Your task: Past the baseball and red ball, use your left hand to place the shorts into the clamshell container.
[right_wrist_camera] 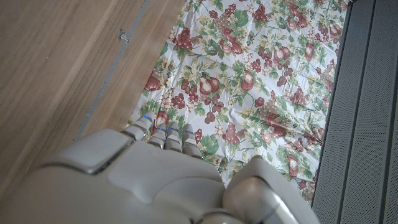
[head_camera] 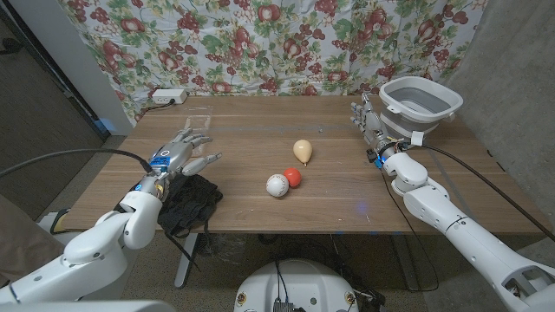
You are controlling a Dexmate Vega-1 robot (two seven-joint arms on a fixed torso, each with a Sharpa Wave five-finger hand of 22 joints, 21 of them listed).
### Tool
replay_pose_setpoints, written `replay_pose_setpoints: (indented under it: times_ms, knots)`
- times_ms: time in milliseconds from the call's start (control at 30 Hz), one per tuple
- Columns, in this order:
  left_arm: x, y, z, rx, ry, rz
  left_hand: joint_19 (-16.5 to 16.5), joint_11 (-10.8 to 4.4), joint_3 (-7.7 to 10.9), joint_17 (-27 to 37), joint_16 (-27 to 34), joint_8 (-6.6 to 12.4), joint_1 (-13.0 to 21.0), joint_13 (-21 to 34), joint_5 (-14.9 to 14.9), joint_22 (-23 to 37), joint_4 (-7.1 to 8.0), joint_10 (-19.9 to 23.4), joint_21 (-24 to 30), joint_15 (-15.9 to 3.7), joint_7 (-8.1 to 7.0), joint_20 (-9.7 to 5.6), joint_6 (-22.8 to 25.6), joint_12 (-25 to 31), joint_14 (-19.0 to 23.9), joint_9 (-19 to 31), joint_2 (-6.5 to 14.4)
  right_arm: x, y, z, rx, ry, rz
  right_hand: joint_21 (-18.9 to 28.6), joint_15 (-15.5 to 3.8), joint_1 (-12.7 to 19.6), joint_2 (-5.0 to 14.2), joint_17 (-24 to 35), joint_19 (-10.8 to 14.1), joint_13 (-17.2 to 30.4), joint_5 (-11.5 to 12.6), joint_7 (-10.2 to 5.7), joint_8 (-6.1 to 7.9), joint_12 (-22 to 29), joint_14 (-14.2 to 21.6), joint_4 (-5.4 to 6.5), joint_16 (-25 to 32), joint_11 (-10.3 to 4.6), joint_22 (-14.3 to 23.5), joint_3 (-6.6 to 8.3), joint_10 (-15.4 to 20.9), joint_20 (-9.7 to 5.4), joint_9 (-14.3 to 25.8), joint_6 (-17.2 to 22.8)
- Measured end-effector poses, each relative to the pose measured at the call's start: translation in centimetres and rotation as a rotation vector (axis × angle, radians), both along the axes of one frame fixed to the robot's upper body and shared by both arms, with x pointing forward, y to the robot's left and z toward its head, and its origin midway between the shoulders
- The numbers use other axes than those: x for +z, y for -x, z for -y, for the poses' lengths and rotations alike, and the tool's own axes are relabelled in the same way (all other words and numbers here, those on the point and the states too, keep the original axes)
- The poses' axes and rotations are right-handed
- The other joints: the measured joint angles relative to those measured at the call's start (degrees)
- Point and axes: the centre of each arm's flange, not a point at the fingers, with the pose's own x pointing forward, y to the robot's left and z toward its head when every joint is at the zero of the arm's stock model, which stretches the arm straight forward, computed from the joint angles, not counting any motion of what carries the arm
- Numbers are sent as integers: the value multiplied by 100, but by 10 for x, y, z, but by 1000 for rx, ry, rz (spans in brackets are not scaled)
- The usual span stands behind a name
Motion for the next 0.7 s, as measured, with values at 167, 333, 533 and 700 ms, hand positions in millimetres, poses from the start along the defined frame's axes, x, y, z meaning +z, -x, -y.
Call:
replay_pose_setpoints:
  times_ms: [167, 333, 533, 700]
  knots:
    - [-2, 0, -2, 8, -11, 8, 43, 0, 0, 0, 0, 0, 23, 0, 22, 0, 0, 0, 45, 0, 0, -43, 0, 0, 0, 0, 23, 0, -1, 0, -1, -2, -1, 0, 0, 0, 0, 0, 0, 0, 0, 0, 0, 0, 0, 0, 0, 0, 0, 0, 0, 0, 0, 0]
    - [-4, 1, -4, 10, -17, 12, 100, -31, 0, 0, 0, 0, 23, 0, 43, 0, 0, 30, 45, 11, 0, -44, 0, 0, 51, 0, 22, -1, -1, 0, -2, -5, -1, 0, 0, 0, 0, 0, 0, 0, 0, 0, 0, 0, 0, -25, 0, 0, 0, -25, 0, 0, 0, 0]
    - [-9, 1, -7, 9, -21, 9, 148, -17, 15, 0, 0, -44, 23, 0, 48, 0, -16, 44, 45, 11, 0, -83, 0, 0, 51, 0, 22, -1, -1, 0, -4, -4, -1, 0, 0, 0, 0, 0, 0, 0, 0, 0, 0, 0, 0, -25, 0, 0, 0, -25, 0, 0, -1, 0]
    - [-15, 3, -8, 8, -20, 10, 207, -10, 15, 0, 0, -44, 23, 0, 66, 0, -16, 51, 45, 13, 0, -83, 0, 0, 112, 0, 23, 0, -2, 0, -5, -3, 0, 0, 0, 0, 0, 0, 0, 0, 0, 0, 0, 0, 0, -25, 0, 0, 0, -25, 0, 0, -1, 0]
